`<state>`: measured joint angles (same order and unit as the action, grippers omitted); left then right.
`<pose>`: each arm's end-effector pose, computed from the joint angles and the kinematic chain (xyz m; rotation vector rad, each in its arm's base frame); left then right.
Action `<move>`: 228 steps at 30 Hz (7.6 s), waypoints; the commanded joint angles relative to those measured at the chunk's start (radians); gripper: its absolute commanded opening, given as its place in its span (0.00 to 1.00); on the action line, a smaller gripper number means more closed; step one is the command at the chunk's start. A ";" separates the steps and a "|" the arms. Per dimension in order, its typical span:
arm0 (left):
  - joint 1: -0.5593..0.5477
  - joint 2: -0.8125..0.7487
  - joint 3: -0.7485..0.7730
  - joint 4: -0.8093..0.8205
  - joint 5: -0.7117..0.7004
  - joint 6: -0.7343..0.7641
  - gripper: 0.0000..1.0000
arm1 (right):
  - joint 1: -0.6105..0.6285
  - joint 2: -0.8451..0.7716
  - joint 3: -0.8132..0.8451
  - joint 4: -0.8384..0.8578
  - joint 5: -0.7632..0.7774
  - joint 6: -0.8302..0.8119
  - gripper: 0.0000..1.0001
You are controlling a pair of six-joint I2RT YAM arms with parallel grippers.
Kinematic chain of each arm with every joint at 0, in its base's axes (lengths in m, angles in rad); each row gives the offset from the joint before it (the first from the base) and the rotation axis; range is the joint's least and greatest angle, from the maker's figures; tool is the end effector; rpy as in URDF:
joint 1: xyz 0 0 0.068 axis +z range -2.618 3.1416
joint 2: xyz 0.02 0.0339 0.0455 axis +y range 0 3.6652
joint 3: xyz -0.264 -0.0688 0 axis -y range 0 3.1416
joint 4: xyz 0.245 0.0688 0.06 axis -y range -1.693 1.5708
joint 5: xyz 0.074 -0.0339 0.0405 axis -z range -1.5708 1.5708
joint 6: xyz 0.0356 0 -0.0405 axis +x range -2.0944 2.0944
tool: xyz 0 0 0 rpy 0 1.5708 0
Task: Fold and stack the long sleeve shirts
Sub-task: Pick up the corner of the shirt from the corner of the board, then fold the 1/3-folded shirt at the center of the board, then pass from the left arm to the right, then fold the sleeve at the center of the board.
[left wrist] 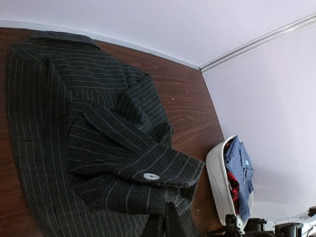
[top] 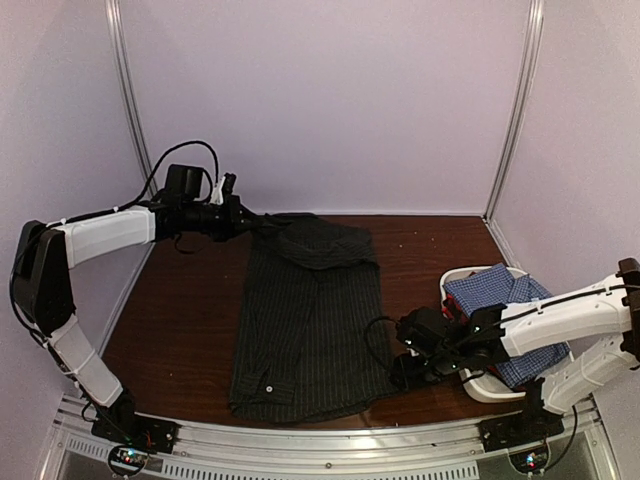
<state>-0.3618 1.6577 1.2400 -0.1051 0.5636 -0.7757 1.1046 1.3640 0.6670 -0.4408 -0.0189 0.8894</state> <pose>0.3500 -0.1528 0.2800 -0.0933 2.2644 -1.2409 0.1064 0.2130 0.1611 -0.3144 2.8549 0.5453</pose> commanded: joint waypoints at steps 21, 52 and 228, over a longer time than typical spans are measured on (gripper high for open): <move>-0.002 0.076 0.170 0.073 0.019 0.013 0.00 | 0.020 -0.033 -0.070 0.075 -0.031 0.131 0.05; 0.227 0.175 0.507 0.005 -0.031 0.198 0.00 | 0.114 0.279 0.286 0.257 -0.192 -0.085 0.00; -0.019 0.361 0.206 -0.038 -0.168 0.288 0.52 | 0.021 0.230 0.290 0.311 -0.236 -0.105 0.00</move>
<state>-0.3840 1.9450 1.3403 -0.1516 0.3183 -0.5640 1.1164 1.6283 0.9871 -0.1169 -0.2844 0.7811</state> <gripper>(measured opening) 0.512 0.009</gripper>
